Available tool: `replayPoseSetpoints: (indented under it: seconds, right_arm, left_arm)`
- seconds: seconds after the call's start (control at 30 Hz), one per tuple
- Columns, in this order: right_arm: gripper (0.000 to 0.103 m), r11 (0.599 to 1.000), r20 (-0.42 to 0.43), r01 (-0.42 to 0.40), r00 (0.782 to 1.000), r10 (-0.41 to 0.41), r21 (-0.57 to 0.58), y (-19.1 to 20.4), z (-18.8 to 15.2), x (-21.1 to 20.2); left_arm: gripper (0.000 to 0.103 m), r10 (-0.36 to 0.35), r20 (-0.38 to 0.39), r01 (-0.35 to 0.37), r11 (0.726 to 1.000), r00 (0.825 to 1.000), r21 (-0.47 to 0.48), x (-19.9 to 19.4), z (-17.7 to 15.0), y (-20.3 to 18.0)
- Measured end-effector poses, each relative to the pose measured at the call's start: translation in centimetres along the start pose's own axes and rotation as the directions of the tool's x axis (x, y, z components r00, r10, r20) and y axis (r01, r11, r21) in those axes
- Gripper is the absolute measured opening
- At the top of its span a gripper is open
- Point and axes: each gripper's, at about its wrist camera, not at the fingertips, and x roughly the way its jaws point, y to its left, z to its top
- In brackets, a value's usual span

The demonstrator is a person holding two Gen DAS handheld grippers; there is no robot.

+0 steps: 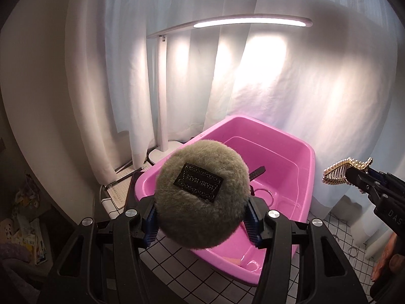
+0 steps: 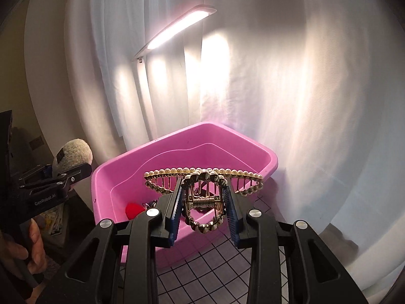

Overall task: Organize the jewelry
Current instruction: 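Carry the fluffy ball in the left tool and pearl clip in the right tool over the tub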

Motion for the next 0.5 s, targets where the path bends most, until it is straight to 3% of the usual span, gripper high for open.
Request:
replayPoseSetpoints:
  seconds: [0.3, 0.5]
  right_arm:
    - [0.03, 0.999, -0.1, -0.028, 0.995, 0.026, -0.021, 1.6, 2.5, 7.4]
    - [0.03, 0.999, -0.201, -0.027, 0.979, 0.018, -0.043, 1.5, 3.1, 12.3]
  left_arm:
    - [0.053, -0.019, -0.078, 0.018, 1.0, 0.997, -0.023, 5.7, 1.2, 1.2]
    - [0.053, -0.002, -0.152, 0.002, 1.0, 0.988, -0.004, 9.3, 1.5, 0.7]
